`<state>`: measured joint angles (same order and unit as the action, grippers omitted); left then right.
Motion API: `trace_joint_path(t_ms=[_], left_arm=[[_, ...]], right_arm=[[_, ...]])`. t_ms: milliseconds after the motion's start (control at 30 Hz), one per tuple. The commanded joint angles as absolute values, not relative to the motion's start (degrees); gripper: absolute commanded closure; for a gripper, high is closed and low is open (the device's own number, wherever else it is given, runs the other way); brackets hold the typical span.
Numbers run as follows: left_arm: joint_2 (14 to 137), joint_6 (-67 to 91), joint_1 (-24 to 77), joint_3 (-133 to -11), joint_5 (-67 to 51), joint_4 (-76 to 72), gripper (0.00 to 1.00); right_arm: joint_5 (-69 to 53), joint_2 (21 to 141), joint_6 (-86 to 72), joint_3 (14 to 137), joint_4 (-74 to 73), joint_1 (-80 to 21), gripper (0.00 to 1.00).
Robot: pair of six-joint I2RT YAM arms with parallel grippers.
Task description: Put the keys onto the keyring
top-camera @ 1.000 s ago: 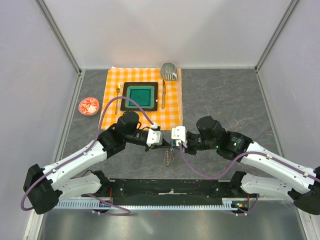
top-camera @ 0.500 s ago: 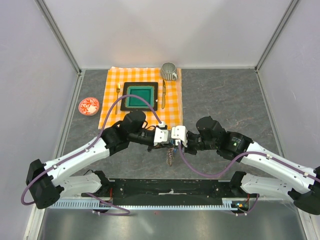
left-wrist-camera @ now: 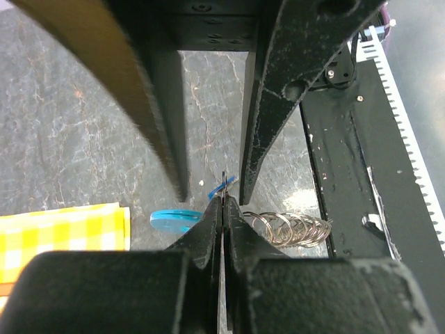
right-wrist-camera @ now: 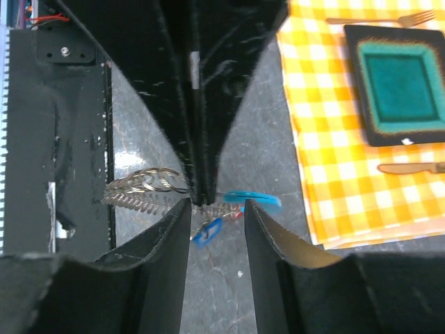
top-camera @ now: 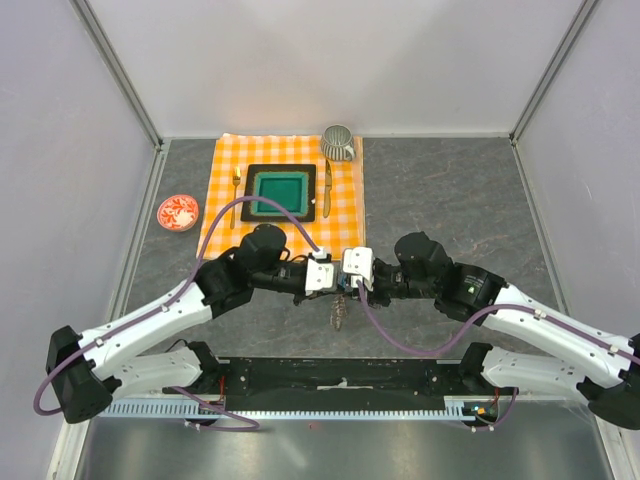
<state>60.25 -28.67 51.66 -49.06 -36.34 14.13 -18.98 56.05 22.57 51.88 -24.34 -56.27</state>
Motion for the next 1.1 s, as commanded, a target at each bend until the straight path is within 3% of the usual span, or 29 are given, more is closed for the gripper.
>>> trace_joint_path(t_ms=[0, 367, 1067], left_arm=[[56.1, -25.1, 52.5, -45.9, -34.0, 8.0, 0.98], [52.7, -20.6, 52.5, -39.5, -29.8, -2.1, 0.98], [50.3, -18.8, 52.5, -37.0, -29.6, -7.0, 0.98]], right_arm=[[-15.7, 52.9, 20.0, 51.9, -19.4, -56.6, 0.53], [-13.6, 49.0, 16.3, 49.0, -19.8, -55.6, 0.48], [-14.6, 52.5, 18.4, 45.9, -16.5, -55.5, 0.62]])
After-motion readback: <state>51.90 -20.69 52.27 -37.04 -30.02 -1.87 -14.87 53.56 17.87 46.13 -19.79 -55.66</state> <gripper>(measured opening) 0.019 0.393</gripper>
